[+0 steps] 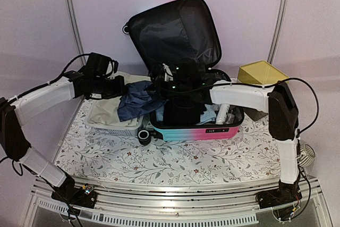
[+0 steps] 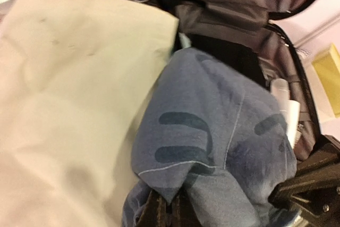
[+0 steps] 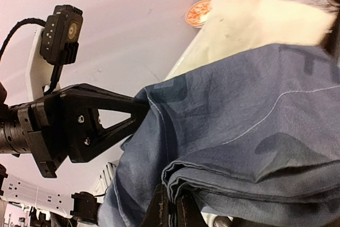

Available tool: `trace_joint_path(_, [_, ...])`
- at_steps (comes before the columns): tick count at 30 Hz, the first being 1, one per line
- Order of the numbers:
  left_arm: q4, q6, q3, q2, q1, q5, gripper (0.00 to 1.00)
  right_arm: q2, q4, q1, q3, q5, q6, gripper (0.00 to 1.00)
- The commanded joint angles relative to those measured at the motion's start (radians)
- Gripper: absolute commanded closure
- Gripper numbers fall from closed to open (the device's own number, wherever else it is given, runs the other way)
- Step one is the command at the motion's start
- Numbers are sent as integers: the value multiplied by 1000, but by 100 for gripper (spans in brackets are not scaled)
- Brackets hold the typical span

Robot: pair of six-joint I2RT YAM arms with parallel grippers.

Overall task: Open, take out, and arrange the luggage
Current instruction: Place the clothes in the bin.

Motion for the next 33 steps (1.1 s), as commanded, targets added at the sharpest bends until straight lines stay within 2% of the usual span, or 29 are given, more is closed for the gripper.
trace_joint_path(1, [25,54,-113,-109,69,-84,100,127,75,62,149,19,26,98])
trace_joint_path(4, [20,62,-202,-176,128,-88,100,158,62,98,171,35,37,97])
trace_joint_path(8, [23,86,-285,-225,196,-47,100,65,200,149,-65,113,87,89])
trace_joint_path(9, [24,96,-298,-227,205,-35,100,50,215,159,-94,123,94,80])
trace_joint_path(10, [26,108,-305,-226,210,-21,100,40,213,165,-111,130,90,64])
trace_joint_path(11, [21,116,-307,-223,212,-11,96,27,211,167,-128,141,86,53])
trace_joint_path(12, [11,120,-305,-217,214,-6,87,8,211,166,-150,161,81,44])
trace_joint_path(13, [-2,122,-298,-213,214,-8,74,-14,210,164,-170,182,78,38])
trace_joint_path(15, [-30,129,-282,-213,213,-27,35,-59,208,156,-209,215,59,33])
trace_joint_path(16, [-37,145,-276,-218,213,-33,22,-81,208,149,-228,222,57,32])
trace_joint_path(18, [-61,176,-237,-223,215,-55,8,-121,210,130,-269,227,61,32])
trace_joint_path(19, [-76,202,-214,-219,220,-56,6,-141,214,123,-292,229,64,33])
trace_joint_path(21, [-92,256,-171,-201,230,-22,6,-189,232,111,-341,230,76,33])
trace_joint_path(24, [-69,308,-120,-143,260,87,12,-242,250,97,-404,234,77,32])
trace_joint_path(30, [8,380,-27,77,323,277,41,-302,254,67,-457,214,75,33])
trace_joint_path(32, [0,420,17,146,328,353,41,-307,254,64,-458,196,73,33])
trace_joint_path(33, [-4,440,34,172,329,387,37,-309,252,62,-457,188,73,33])
